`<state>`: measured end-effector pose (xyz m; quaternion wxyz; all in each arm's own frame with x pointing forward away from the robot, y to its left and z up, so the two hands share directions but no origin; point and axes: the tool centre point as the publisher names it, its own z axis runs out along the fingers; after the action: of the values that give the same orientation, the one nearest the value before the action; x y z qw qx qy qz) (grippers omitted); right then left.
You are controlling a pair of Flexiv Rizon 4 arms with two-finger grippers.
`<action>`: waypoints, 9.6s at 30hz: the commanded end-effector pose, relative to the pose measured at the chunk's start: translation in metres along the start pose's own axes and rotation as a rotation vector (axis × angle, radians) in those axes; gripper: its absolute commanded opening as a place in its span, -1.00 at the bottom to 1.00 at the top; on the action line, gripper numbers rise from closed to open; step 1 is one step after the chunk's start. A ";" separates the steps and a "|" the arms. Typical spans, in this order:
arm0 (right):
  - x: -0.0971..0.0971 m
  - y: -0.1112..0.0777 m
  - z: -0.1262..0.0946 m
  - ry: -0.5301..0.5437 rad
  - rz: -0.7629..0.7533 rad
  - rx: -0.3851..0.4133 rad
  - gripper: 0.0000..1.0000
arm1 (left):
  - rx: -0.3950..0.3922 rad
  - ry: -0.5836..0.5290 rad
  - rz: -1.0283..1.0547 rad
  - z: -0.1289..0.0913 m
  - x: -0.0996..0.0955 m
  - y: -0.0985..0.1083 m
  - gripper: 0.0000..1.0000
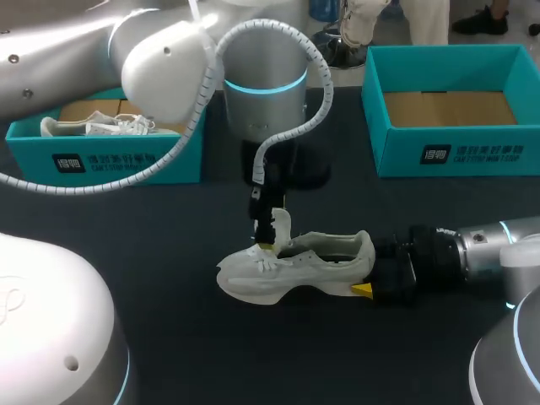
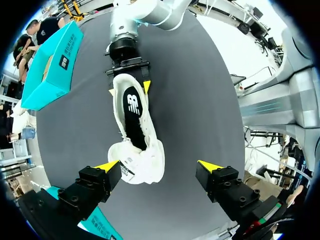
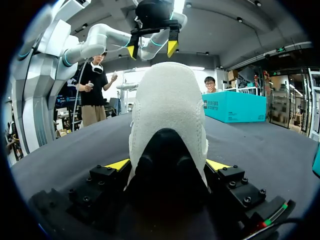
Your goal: Take the shoe out of the shoebox, open the shoe tongue, remove and reinsert the insole, then place the shoe into the shoebox
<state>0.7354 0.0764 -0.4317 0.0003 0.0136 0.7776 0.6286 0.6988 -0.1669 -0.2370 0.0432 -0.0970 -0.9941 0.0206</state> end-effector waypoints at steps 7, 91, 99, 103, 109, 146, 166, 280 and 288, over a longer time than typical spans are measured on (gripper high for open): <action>-0.001 -0.004 0.002 0.000 0.001 0.001 -1.00 | 0.041 -0.026 0.056 0.006 0.000 -0.021 -1.00; -0.001 -0.004 0.002 0.000 0.001 0.001 -1.00 | -0.002 0.016 0.054 0.145 -0.031 -0.065 -1.00; -0.001 -0.004 0.002 0.000 0.001 0.001 -1.00 | -0.008 0.017 0.055 0.146 -0.029 -0.063 -1.00; -0.001 -0.004 0.002 0.000 0.001 0.001 -1.00 | -0.011 0.018 0.055 0.148 -0.029 -0.063 -1.00; -0.001 -0.004 0.002 0.000 0.001 0.001 -1.00 | -0.012 0.019 0.059 0.149 -0.030 -0.064 -0.67; -0.001 -0.004 0.002 0.000 0.001 0.001 -1.00 | 0.003 -0.056 0.075 0.171 -0.045 -0.068 -0.22; -0.001 -0.004 0.002 0.000 0.001 0.001 -1.00 | 0.035 -0.170 0.086 0.194 -0.045 -0.057 -1.00; -0.001 -0.004 0.002 0.000 0.001 0.001 -1.00 | 0.212 -0.425 0.057 0.084 -0.017 -0.110 -0.14; -0.001 -0.004 0.002 0.000 0.001 0.001 -1.00 | 0.201 -0.442 0.030 0.089 -0.022 -0.105 -0.04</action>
<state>0.7352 0.0758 -0.4318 0.0002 0.0133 0.7774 0.6288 0.6902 -0.2767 -0.3204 -0.1669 -0.1012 -0.9705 0.1412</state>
